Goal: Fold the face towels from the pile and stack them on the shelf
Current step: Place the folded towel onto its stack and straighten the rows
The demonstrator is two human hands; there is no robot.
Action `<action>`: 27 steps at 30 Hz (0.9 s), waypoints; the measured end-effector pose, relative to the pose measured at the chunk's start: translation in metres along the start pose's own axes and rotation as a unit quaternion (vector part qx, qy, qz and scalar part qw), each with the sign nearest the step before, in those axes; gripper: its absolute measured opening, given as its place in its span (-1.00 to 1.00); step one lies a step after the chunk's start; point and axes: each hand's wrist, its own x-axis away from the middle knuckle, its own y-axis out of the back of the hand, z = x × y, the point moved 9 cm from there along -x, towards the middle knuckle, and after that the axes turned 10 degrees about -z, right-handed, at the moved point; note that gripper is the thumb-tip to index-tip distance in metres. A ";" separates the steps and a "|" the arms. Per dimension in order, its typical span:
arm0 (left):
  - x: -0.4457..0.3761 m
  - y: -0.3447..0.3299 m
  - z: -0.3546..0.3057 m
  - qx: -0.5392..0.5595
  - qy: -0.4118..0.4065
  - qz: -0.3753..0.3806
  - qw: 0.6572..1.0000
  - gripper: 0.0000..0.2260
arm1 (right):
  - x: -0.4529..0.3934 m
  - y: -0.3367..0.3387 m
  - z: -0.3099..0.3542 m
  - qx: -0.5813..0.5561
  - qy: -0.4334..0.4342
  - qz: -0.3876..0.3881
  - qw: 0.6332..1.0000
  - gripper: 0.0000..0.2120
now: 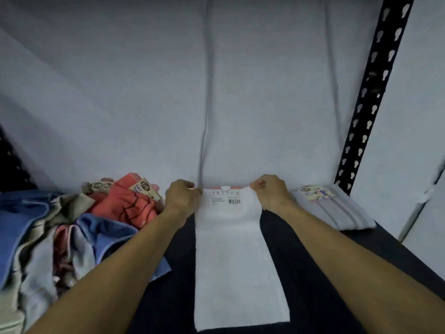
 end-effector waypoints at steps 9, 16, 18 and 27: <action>-0.003 -0.036 0.019 -0.185 -0.167 -0.045 0.967 -0.78 | -0.014 -0.043 -0.023 0.131 0.151 -0.016 0.980 -0.89; -0.018 -0.038 0.042 -0.050 -0.032 -0.065 0.996 -0.80 | -0.020 -0.045 -0.019 0.068 0.137 -0.084 0.985 -0.82; -0.017 -0.038 0.050 -0.032 -0.005 -0.052 0.998 -0.78 | -0.020 -0.047 -0.027 0.037 0.074 -0.068 0.994 -0.73; 0.023 -0.023 0.049 -0.101 -0.098 -0.003 0.990 -0.52 | 0.036 -0.037 -0.024 0.159 0.100 -0.022 0.982 -0.63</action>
